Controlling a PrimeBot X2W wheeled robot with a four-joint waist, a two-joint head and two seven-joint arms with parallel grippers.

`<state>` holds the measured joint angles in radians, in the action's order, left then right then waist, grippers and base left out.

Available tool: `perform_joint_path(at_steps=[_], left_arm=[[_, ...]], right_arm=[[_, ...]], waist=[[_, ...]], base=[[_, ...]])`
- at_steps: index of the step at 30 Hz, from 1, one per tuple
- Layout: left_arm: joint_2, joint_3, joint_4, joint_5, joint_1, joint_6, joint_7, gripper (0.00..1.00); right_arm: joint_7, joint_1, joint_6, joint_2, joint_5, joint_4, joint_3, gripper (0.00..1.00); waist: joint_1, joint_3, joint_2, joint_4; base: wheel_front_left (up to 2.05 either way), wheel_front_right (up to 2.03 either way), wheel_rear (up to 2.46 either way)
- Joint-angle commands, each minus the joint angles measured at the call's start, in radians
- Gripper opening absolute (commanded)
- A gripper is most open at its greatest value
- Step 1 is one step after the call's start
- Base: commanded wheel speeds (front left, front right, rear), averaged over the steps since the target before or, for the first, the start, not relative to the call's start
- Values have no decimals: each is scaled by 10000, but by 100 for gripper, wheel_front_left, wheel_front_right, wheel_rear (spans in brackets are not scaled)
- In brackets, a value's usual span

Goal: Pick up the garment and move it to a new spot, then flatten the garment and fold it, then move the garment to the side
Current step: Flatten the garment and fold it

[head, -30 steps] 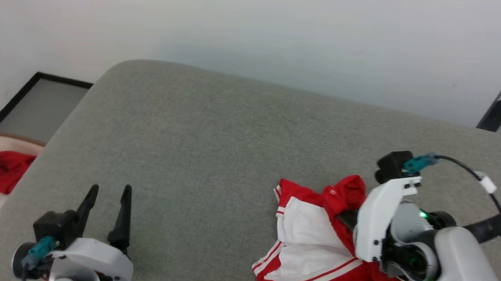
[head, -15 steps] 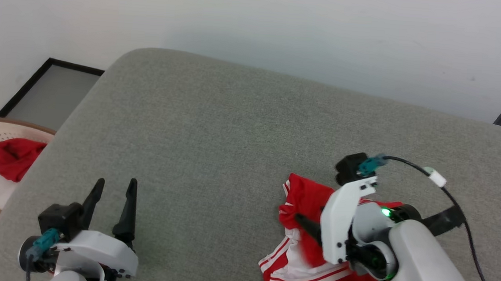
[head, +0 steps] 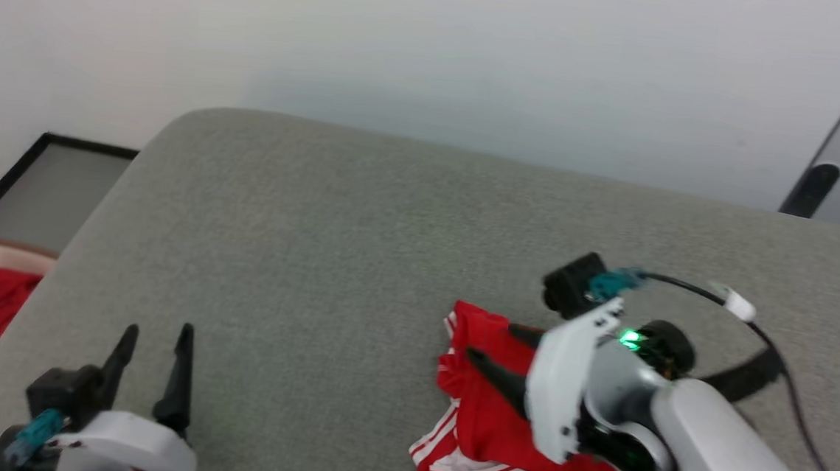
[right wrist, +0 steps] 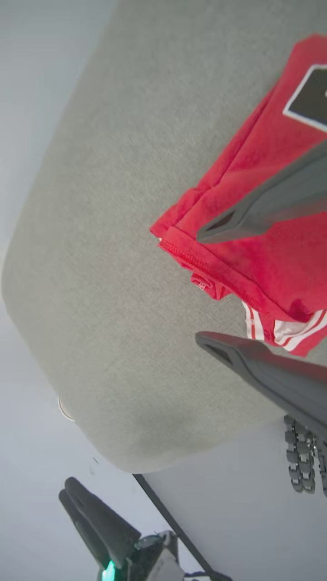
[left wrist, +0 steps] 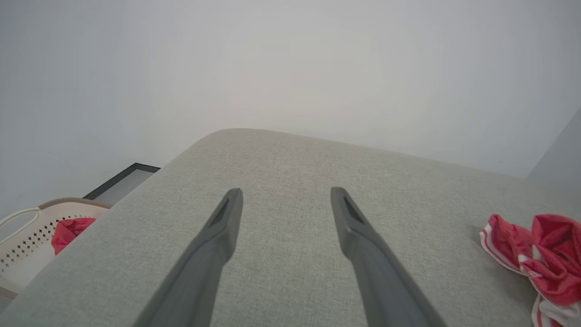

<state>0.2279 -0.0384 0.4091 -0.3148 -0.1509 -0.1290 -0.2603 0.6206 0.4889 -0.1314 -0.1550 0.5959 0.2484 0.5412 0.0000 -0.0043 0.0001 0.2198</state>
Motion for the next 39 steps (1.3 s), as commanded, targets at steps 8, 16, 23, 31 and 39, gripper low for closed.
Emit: perform_joint_path(at_steps=[8, 16, 23, 31, 39], left_arm=[[38, -490, -433, 127, 592, -33, -43, 100], [110, -312, -1098, 213, 1221, -31, -43, 100], [-179, -598, -1632, 568, 1639, -32, -43, 100], [-224, -577, -1955, 937, 1836, -32, -43, 100], [-252, -519, -2077, 968, 1873, -32, -43, 100]], right_arm=[[-3256, -650, 8, -1898, -452, -1399, 215, 100], [-6888, -1703, 8, -2742, -1754, -741, -753, 100], [-8477, -2632, 8, -2706, -2210, 75, -1786, 100], [-8846, -3513, 8, -2442, -2759, 190, -2847, 100], [-8849, -4481, 8, -1681, -3213, -816, -4418, 100]], waist=[[0, -269, -1, -918], [0, -363, -1, -1469], [0, -366, -1, -1787], [0, -367, -1, -1938], [0, -387, -1, -1960]], base=[[0, 0, 0], [0, 0, 0], [0, 0, 0], [0, 0, 0], [0, 0, 0]])
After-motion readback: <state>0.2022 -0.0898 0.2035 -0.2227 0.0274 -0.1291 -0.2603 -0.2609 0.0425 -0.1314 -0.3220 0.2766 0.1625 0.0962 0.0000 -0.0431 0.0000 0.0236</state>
